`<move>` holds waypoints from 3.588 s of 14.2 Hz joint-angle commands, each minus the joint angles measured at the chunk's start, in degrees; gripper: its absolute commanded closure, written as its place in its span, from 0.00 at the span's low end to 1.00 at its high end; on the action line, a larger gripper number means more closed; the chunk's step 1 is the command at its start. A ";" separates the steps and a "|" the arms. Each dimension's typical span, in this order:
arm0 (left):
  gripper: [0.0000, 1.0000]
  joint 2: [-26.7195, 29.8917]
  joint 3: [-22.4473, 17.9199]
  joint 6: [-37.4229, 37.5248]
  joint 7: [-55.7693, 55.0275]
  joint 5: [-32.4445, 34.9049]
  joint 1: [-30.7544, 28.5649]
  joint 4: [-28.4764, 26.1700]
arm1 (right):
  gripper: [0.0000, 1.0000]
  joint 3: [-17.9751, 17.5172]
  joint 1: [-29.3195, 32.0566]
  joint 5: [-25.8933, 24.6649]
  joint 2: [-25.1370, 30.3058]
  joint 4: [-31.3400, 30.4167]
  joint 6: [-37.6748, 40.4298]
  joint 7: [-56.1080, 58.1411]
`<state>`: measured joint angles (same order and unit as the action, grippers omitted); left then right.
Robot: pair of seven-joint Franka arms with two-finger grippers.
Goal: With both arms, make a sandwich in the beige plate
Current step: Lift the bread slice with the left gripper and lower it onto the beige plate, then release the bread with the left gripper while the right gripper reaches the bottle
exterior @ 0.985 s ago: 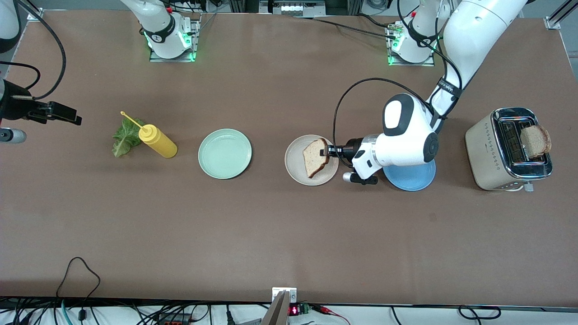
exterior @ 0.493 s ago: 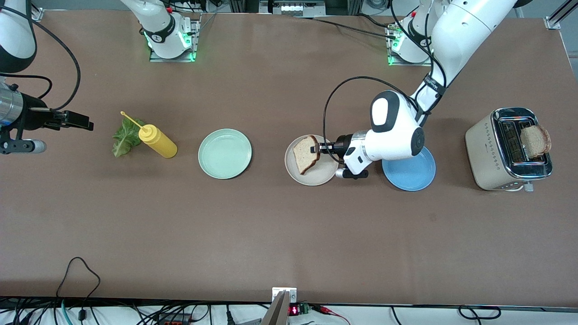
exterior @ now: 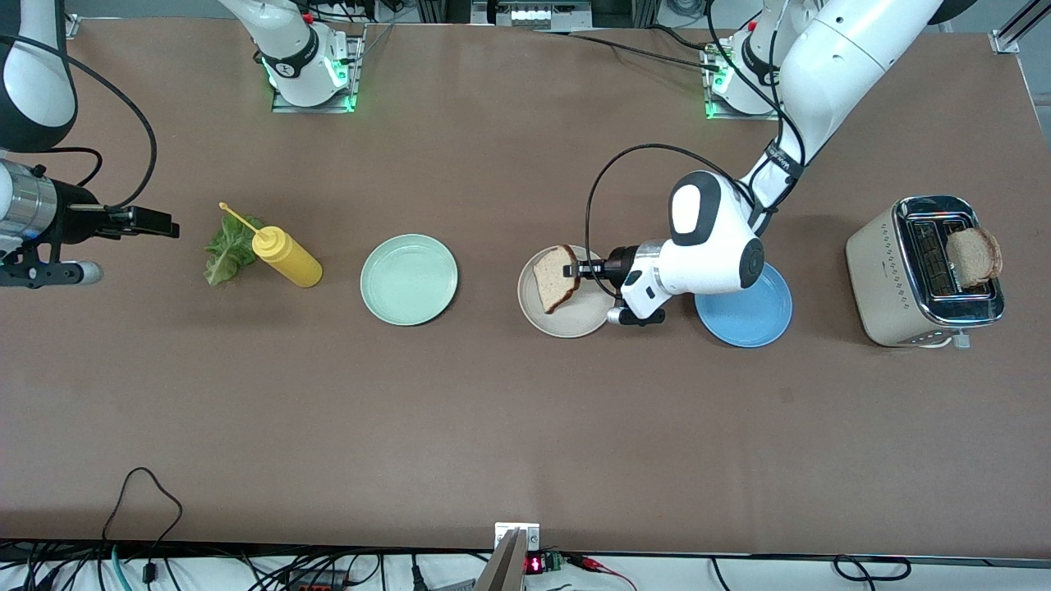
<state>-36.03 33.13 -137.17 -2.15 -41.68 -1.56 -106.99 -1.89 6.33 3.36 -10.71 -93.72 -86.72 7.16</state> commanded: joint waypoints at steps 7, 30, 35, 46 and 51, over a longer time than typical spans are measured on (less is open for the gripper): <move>0.97 -2.81 0.00 -0.73 4.86 -1.21 -0.20 0.29 | 0.00 0.31 8.33 3.32 -1.85 -1.38 3.05 17.15; 0.00 4.47 -0.88 14.54 6.28 22.47 -17.76 3.36 | 0.00 -0.39 24.34 39.09 -6.51 -29.51 -16.21 127.56; 0.00 5.71 -1.14 26.67 6.10 37.15 -20.59 11.78 | 0.00 -0.39 24.52 41.99 -10.29 -30.12 -15.06 134.78; 0.00 15.72 -19.47 40.14 6.45 48.80 -5.95 23.84 | 0.00 -6.36 24.43 49.55 -15.48 -29.68 -22.16 137.42; 0.00 24.05 -36.12 40.75 5.58 41.96 7.19 25.25 | 0.00 -7.69 24.34 51.57 -17.50 -29.59 -22.88 137.60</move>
<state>-15.78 -0.76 -97.53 3.61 3.36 4.50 -81.17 -8.39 29.85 53.59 -27.58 -123.55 -109.20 143.42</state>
